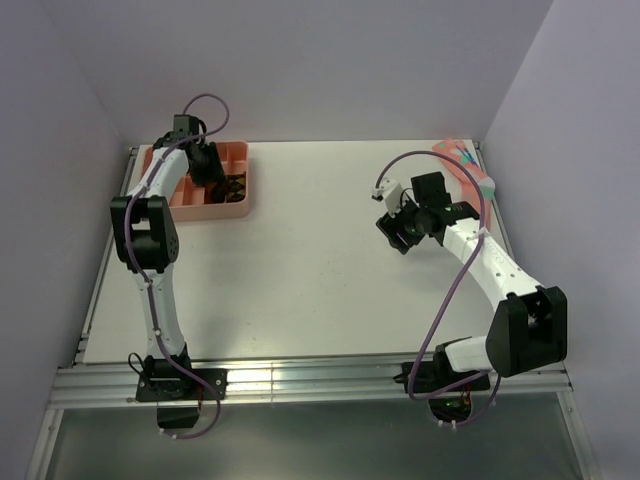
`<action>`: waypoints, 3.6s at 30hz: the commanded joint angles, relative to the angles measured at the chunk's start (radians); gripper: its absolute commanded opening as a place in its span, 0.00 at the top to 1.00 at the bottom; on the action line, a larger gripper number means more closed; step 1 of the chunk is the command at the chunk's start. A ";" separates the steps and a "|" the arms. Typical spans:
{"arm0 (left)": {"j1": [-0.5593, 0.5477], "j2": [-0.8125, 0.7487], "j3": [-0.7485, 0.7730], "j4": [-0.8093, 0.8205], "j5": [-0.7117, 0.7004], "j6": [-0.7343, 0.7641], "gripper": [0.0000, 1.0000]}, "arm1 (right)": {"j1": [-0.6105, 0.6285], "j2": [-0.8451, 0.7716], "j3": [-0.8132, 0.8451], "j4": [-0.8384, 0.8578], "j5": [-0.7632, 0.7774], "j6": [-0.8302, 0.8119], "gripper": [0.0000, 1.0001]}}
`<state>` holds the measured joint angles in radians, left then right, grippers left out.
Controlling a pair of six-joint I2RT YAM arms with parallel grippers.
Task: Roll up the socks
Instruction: Place the sock in the storage box.
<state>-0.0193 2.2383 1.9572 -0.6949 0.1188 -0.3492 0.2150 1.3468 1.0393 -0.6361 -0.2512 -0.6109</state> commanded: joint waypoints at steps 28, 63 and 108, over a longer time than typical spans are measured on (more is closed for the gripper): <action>0.040 -0.169 -0.196 0.199 0.033 -0.002 1.00 | -0.008 -0.006 -0.036 0.019 0.004 -0.006 0.36; 0.000 0.027 -0.038 -0.051 -0.114 0.082 1.00 | -0.008 0.049 0.008 -0.011 -0.029 -0.009 0.38; -0.053 -0.180 -0.225 0.187 -0.197 0.070 0.32 | -0.008 0.035 -0.028 -0.007 -0.020 -0.020 0.38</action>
<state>-0.0643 2.1265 1.7527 -0.5491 -0.0803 -0.2668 0.2150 1.3994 1.0077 -0.6441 -0.2771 -0.6228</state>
